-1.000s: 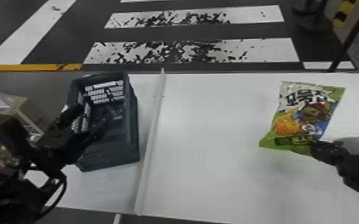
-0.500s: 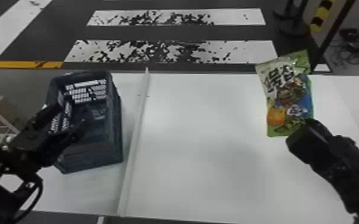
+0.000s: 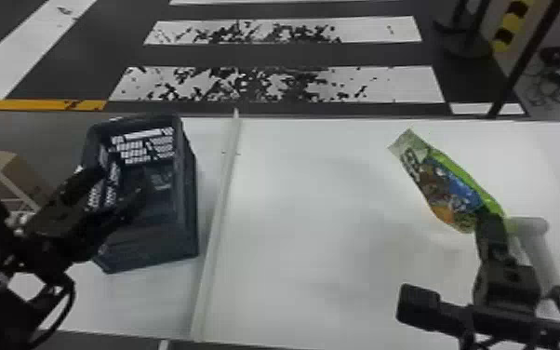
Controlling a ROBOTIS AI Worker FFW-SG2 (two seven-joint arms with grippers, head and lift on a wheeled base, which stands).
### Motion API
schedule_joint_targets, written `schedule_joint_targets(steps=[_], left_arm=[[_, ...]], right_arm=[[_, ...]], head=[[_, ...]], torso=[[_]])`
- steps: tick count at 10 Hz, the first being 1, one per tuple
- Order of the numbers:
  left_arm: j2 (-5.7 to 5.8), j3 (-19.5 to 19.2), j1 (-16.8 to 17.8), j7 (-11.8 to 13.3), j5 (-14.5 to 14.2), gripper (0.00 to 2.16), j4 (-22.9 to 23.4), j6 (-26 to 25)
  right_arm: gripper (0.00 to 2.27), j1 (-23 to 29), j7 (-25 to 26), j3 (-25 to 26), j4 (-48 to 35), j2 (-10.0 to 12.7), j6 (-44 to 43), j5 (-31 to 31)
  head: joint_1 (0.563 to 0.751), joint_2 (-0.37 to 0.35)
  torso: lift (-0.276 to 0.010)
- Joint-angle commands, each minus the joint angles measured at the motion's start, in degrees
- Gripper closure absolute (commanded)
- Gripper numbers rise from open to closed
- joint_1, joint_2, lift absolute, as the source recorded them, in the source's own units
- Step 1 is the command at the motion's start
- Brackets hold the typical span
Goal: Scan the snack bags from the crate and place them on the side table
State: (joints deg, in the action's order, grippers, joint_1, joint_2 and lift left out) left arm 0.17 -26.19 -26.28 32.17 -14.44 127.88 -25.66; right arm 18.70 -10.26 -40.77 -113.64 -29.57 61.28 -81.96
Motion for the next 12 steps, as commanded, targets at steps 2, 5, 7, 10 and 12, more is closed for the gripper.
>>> schedule_joint_targets(steps=[2, 5, 7, 10, 12], left_arm=[[0.00, 0.0, 0.0, -0.1, 0.1, 0.08, 1.0, -1.0], [-0.08, 0.0, -0.1, -1.6, 0.2, 0.08, 1.8, -2.4], [-0.08, 0.2, 0.0, -2.0, 0.4, 0.08, 2.1, -2.8], [-0.17, 1.9, 0.0, -4.8, 2.1, 0.08, 2.6, -3.0], [-0.26, 4.7, -0.1, -8.6, 4.1, 0.08, 3.3, -3.0]], right_arm=[[2.23, -0.9, -2.6, -6.3, 3.7, -1.0, 3.2, -6.9], [0.47, -0.5, -8.9, -10.8, 2.1, -1.8, 3.7, -6.2], [0.00, 0.2, -12.0, -11.6, -1.1, -2.6, 4.3, -3.9], [0.05, 2.2, -16.1, -6.9, -13.7, -4.0, 3.0, 15.1], [0.05, 3.7, -19.8, -0.5, -21.4, -3.7, 2.0, 28.1]], head=[[0.695, 0.095], [0.695, 0.138], [0.695, 0.162], [0.695, 0.198], [0.695, 0.224]], torso=[[-0.094], [-0.094], [-0.094], [-0.094], [-0.094]])
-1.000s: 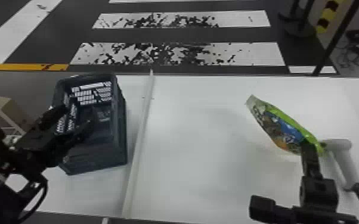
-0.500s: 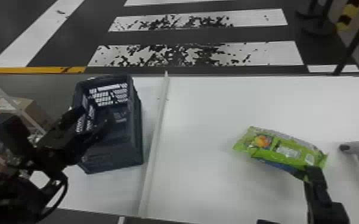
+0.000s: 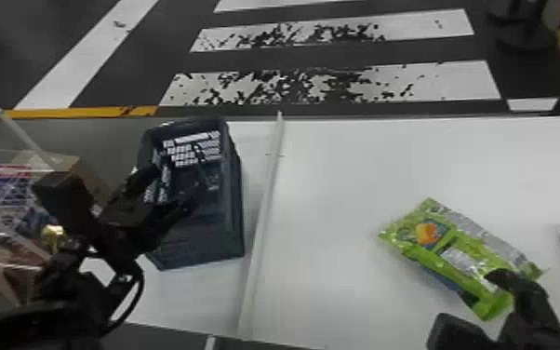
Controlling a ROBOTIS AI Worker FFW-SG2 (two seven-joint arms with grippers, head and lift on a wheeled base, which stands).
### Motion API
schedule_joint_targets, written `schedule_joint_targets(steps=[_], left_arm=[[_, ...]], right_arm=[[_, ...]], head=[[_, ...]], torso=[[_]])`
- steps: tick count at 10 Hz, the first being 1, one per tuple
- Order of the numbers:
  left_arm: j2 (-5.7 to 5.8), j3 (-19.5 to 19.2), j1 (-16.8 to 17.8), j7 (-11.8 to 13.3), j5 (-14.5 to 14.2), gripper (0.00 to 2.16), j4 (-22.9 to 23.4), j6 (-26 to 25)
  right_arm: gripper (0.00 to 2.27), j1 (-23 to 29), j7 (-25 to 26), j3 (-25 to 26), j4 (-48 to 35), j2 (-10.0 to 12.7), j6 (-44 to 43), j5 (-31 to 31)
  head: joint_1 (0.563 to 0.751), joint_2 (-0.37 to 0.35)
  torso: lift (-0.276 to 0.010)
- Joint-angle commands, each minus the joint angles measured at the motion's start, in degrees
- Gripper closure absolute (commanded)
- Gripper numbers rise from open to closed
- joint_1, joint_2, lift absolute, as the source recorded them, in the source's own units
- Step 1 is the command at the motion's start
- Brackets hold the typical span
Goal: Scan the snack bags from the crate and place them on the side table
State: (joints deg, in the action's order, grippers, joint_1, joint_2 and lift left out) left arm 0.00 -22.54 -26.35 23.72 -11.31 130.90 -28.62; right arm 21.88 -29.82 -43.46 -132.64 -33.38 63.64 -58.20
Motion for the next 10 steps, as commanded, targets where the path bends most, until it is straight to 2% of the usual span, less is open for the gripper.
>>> schedule_joint_targets(steps=[1, 3, 4, 5, 6, 7, 9, 10], left_arm=[[-0.15, 3.2, 0.0, -2.8, 3.1, 0.08, 0.5, 0.0], [-0.15, 7.2, 0.0, -6.0, 6.6, 0.08, 0.6, 0.2], [-0.15, 8.2, 0.0, -6.3, 6.8, 0.08, 0.5, 0.2], [-0.15, 8.4, 0.0, -6.3, 6.9, 0.08, 0.4, 0.2], [-0.09, 8.4, 0.0, -6.2, 6.9, 0.08, 0.1, 0.2], [0.00, 8.3, 0.0, -6.1, 6.9, 0.08, 0.0, 0.0], [-0.09, 8.4, 0.0, -6.0, 6.8, 0.08, -0.6, 0.2], [-0.09, 8.4, 0.0, -5.9, 6.8, 0.08, -0.9, 0.0]], right_arm=[[0.05, 1.1, -1.5, 5.7, -5.3, 0.8, -0.6, 11.5], [0.13, 2.1, -2.1, 12.9, -8.3, 3.5, -2.5, 24.7], [0.56, 2.2, -2.2, 17.1, -8.3, 5.6, -4.4, 30.0], [1.29, 2.5, -1.6, 21.7, -8.2, 8.2, -5.8, 34.6], [1.69, 2.7, 0.0, 24.5, -7.6, 10.2, -7.4, 35.2], [1.97, 3.2, 0.5, 27.6, -6.8, 12.0, -9.5, 36.7], [2.20, 3.6, -0.2, 33.3, -4.0, 15.5, -12.2, 39.5], [2.21, 3.6, -0.6, 34.3, -2.1, 15.7, -13.0, 39.5]], head=[[0.695, 0.239], [0.695, 0.260], [0.695, 0.262], [0.695, 0.260], [0.695, 0.252], [0.695, 0.234], [0.695, 0.198], [0.695, 0.190]], torso=[[-0.094], [-0.094], [-0.094], [-0.094], [-0.094], [-0.094], [-0.094], [-0.094]])
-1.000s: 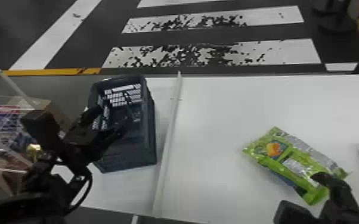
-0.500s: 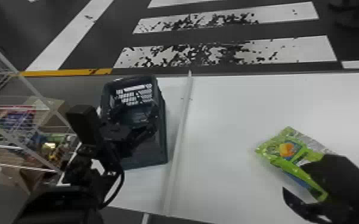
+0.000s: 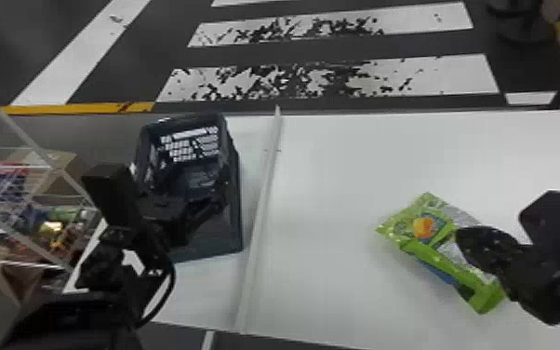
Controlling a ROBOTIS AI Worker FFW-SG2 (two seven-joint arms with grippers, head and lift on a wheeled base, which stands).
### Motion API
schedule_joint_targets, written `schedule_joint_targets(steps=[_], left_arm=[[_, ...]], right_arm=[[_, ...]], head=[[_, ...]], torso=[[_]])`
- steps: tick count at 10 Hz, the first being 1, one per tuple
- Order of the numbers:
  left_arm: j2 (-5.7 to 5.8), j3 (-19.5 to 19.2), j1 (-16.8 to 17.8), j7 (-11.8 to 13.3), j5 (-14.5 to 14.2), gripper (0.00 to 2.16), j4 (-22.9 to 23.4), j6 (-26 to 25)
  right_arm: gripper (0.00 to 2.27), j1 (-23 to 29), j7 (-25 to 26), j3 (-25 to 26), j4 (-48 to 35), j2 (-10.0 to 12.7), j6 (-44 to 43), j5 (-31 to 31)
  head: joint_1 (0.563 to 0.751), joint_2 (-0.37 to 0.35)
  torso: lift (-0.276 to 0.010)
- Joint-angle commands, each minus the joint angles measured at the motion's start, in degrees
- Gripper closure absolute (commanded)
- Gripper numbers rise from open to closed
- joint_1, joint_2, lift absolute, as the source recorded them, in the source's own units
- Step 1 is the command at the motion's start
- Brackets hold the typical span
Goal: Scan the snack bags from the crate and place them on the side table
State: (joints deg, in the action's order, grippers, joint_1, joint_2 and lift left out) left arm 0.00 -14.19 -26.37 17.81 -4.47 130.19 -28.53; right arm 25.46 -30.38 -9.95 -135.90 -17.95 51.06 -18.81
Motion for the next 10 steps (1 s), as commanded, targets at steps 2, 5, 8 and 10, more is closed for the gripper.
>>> schedule_joint_targets(steps=[2, 5, 8, 10], left_arm=[[-0.15, 0.1, 0.0, 0.2, 0.0, 0.08, -0.6, -0.1], [-0.15, 0.1, 0.0, 0.4, 0.1, 0.08, -1.0, -0.1], [-0.15, 0.3, -0.1, 0.4, 0.1, 0.08, -1.3, 0.1], [-0.15, 0.3, -0.1, 0.4, 0.1, 0.08, -1.3, 0.1]], right_arm=[[2.21, -0.1, 0.3, 3.3, 6.5, 1.5, -5.4, 0.1], [2.21, 0.5, -0.6, 3.7, 10.7, 1.2, -6.8, 0.0], [2.21, 0.6, -0.8, 2.6, 15.8, 1.4, -10.8, 0.0], [2.21, 0.8, -0.7, 2.0, 16.7, 2.0, -12.6, 0.1]], head=[[0.695, 0.156], [0.695, 0.123], [0.695, 0.119], [0.695, 0.131]], torso=[[-0.094], [-0.094], [-0.094], [-0.094]])
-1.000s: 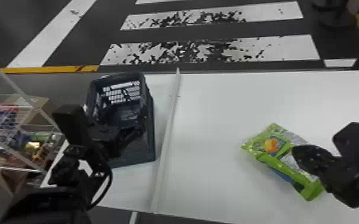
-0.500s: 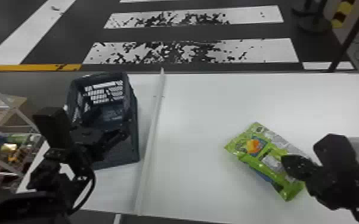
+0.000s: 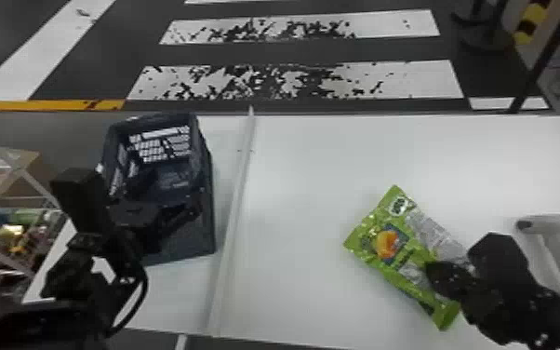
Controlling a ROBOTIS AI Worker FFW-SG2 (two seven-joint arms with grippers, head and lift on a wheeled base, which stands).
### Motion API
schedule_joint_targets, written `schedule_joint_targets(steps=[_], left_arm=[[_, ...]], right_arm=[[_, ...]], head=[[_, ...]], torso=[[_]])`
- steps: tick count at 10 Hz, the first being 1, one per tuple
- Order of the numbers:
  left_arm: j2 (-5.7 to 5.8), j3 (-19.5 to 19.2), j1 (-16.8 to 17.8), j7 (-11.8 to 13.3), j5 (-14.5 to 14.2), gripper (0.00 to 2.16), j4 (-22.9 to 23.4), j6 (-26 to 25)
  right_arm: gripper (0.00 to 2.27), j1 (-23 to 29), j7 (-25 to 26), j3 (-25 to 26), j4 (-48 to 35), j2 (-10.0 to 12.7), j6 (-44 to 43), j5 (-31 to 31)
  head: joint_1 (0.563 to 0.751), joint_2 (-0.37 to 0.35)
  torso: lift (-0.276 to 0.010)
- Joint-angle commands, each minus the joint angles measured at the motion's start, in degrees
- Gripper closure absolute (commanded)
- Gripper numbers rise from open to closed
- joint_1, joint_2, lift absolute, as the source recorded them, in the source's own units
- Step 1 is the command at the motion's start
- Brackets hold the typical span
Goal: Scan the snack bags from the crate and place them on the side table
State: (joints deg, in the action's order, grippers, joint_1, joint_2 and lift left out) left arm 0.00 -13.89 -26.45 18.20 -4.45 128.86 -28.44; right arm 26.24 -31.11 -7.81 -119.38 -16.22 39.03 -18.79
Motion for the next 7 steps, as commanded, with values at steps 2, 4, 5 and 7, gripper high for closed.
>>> schedule_joint_targets(steps=[2, 4, 5, 7], left_arm=[[-0.15, 0.0, 0.0, 0.1, 0.0, 0.08, 0.0, 0.0], [-0.15, 0.0, -0.1, 0.2, 0.0, 0.08, 0.0, 0.0], [-0.15, 0.1, -0.1, 0.2, 0.0, 0.08, 0.0, 0.0], [-0.15, 0.0, -0.1, 0.2, 0.0, 0.08, 0.3, 0.0]], right_arm=[[2.21, 0.7, 0.5, 0.9, -2.5, 0.4, -1.8, 1.1], [2.21, 1.8, 1.0, 3.5, -9.5, 0.8, -1.3, 4.1], [2.21, 2.0, 1.0, 3.6, -11.0, 0.8, -0.9, 4.1], [2.21, 2.1, 0.3, 1.6, -11.1, 0.2, -1.4, 4.0]], head=[[0.695, 0.142], [0.695, 0.145], [0.695, 0.144], [0.695, 0.148]], torso=[[-0.094], [-0.094], [-0.094], [-0.094]])
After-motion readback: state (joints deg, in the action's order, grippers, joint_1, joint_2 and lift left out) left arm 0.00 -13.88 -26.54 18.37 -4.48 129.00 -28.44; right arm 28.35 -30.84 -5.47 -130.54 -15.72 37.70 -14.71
